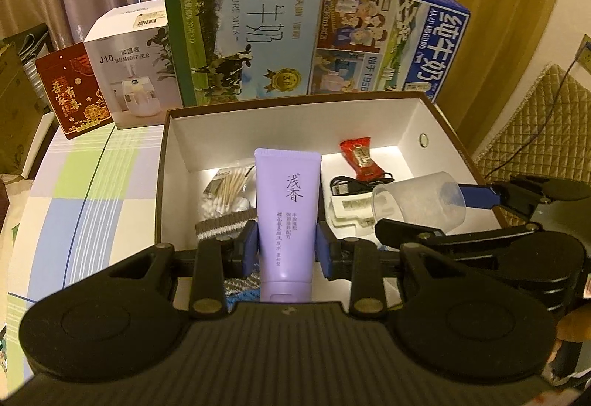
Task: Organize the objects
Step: 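Lower the tube and cup into the box and open both tools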
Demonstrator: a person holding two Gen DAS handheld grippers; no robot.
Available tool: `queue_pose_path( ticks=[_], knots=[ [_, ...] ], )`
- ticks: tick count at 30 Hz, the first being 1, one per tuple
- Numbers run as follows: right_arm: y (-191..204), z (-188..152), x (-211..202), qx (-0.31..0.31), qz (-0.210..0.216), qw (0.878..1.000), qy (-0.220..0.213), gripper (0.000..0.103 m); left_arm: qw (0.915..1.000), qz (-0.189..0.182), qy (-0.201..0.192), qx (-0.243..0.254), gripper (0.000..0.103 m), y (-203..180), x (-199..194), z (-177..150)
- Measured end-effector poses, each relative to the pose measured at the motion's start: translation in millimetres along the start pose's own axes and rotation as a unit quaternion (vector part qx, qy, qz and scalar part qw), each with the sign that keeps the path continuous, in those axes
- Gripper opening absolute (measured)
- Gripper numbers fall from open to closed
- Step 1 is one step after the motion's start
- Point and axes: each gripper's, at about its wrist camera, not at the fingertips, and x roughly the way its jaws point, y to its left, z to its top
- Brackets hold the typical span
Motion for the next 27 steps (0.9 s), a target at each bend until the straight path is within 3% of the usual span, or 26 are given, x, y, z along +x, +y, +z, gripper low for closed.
queue_pose_path(
  ticks=[16, 27],
  knots=[
    [-8.6, -8.5, 38.2, 0.001, -0.007, 0.999, 0.050, 0.071, 0.9982, 0.024, 0.052, -0.018, 0.028, 26.2, 52.4, -4.9],
    [-9.0, -10.8, 46.5, 0.009, -0.003, 0.998, 0.062, 0.071, 0.9971, 0.017, 0.073, -0.010, 0.030, 29.6, 68.4, -12.1]
  ],
)
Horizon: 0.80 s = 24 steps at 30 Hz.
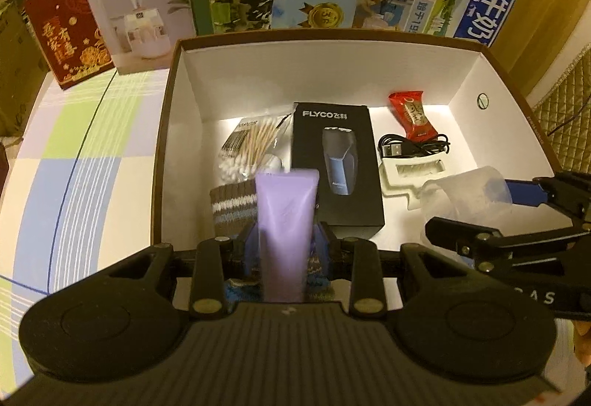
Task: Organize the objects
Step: 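Lower the tube and cup into the box and open both tools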
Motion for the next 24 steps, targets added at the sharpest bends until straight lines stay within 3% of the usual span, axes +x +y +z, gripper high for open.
queue_pose_path(
  ticks=[10, 17, 24],
  knots=[
    [5.9, 2.8, 2.4, 0.003, 0.014, 1.000, 0.004, 0.071, 0.9998, -0.002, -0.016, 0.011, 0.049, 0.2, -11.3, 5.7],
    [12.2, 1.9, 3.9, 0.008, 0.030, 1.000, 0.002, 0.071, 0.9996, 0.002, -0.026, 0.012, 0.055, 2.8, -21.5, 7.0],
    [15.0, 2.5, -1.9, 0.008, 0.026, 1.000, -0.012, 0.084, 0.9994, -0.002, -0.033, 0.015, 0.065, 2.6, -30.7, 7.2]
  ],
)
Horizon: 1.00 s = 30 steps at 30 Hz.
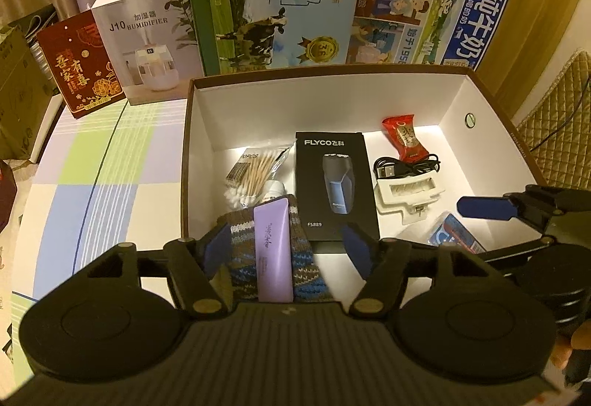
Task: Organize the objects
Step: 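Lower the tube and cup into the box and open both tools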
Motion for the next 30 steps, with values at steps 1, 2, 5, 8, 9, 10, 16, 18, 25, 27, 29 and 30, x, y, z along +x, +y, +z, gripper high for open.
queue_pose_path(
  ticks=[1, 2, 5, 8, 9, 10, 16, 18, 25, 27, 29, 30],
  knots=[
    [-0.6, -0.2, -1.3, 0.001, -0.001, 1.000, -0.001, 0.085, 1.0000, 0.000, -0.001, 0.000, 0.068, -0.1, -1.4, -0.1],
    [-1.5, -0.3, -2.6, 0.002, -0.001, 1.000, -0.002, 0.086, 1.0000, 0.000, -0.003, 0.002, 0.068, -0.5, -3.0, 0.1],
    [-4.6, -0.9, -7.2, 0.008, -0.003, 1.000, -0.004, 0.088, 1.0000, -0.002, -0.006, 0.006, 0.072, -1.9, -7.5, 0.4],
    [-8.0, -2.6, -13.0, 0.014, -0.004, 1.000, -0.004, 0.091, 0.9999, -0.003, -0.012, 0.010, 0.076, -4.5, -12.9, 0.1],
    [-9.0, -3.4, -15.2, 0.014, -0.005, 1.000, -0.004, 0.092, 0.9999, -0.004, -0.013, 0.011, 0.077, -5.4, -14.6, 0.0],
    [-9.9, -4.3, -17.5, 0.015, -0.008, 1.000, -0.005, 0.092, 0.9998, -0.005, -0.013, 0.012, 0.081, -6.4, -16.4, -0.3],
    [-15.1, -13.1, -31.6, 0.023, -0.015, 1.000, -0.008, 0.096, 0.9996, -0.007, -0.020, 0.018, 0.084, -13.0, -27.6, -3.7],
    [-17.3, -16.9, -36.8, 0.027, -0.017, 0.999, -0.009, 0.097, 0.9995, -0.007, -0.022, 0.019, 0.085, -15.2, -32.1, -5.2],
    [-21.2, -29.6, -63.9, 0.043, -0.025, 0.999, -0.023, 0.099, 0.9992, -0.005, -0.035, 0.021, 0.089, -23.3, -54.8, -15.4],
    [-21.3, -33.6, -73.6, 0.045, -0.027, 0.998, -0.028, 0.100, 0.9990, -0.006, -0.040, 0.020, 0.090, -26.6, -63.4, -19.9],
    [-21.6, -37.7, -83.1, 0.047, -0.028, 0.998, -0.033, 0.101, 0.9988, -0.006, -0.044, 0.021, 0.091, -30.7, -72.1, -24.7],
    [-21.6, -40.3, -88.5, 0.049, -0.027, 0.998, -0.036, 0.101, 0.9987, -0.006, -0.046, 0.021, 0.092, -32.9, -76.2, -27.3]
  ],
)
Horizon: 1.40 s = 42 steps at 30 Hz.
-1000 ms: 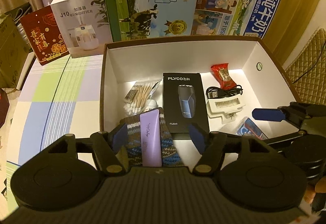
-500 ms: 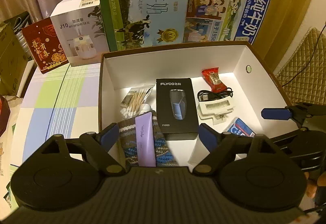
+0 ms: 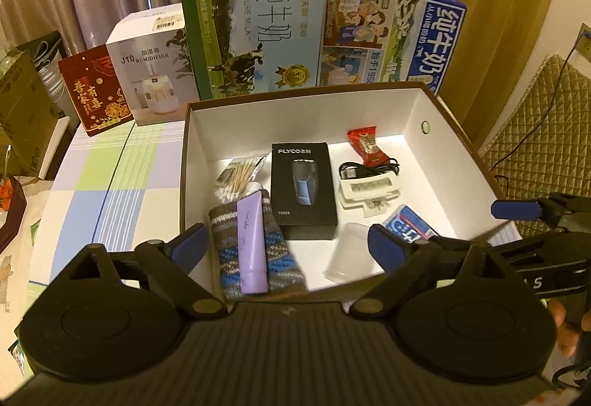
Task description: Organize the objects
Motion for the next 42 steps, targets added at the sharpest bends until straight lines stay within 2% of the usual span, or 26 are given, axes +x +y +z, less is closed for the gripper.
queue_pose_path(
  ticks=[13, 18, 23, 28, 32, 42],
  knots=[
    [-0.5, -37.5, -65.5, -0.001, 0.006, 1.000, -0.027, 0.101, 0.9996, 0.002, -0.028, -0.005, 0.099, -26.0, -63.9, -42.0],
    [4.9, -54.9, -86.8, -0.003, 0.009, 1.000, -0.030, 0.101, 0.9991, 0.015, -0.037, -0.013, 0.102, -29.1, -87.6, -67.8],
    [12.4, -72.1, -106.3, -0.003, 0.008, 0.999, -0.033, 0.101, 0.9987, 0.008, -0.044, -0.025, 0.102, -28.5, -110.9, -88.5],
    [16.8, -88.7, -125.2, 0.012, 0.004, 0.999, -0.037, 0.101, 0.9983, 0.008, -0.055, -0.015, 0.102, -29.9, -131.0, -106.5],
    [24.2, -101.6, -140.0, 0.027, -0.007, 0.999, -0.041, 0.101, 0.9988, -0.013, -0.044, -0.015, 0.102, -23.9, -141.3, -120.6],
    [56.4, -137.2, -168.9, 0.033, -0.029, 0.998, -0.042, 0.101, 0.9992, -0.028, -0.025, -0.012, 0.101, 0.0, -171.7, -152.8]
  ],
)
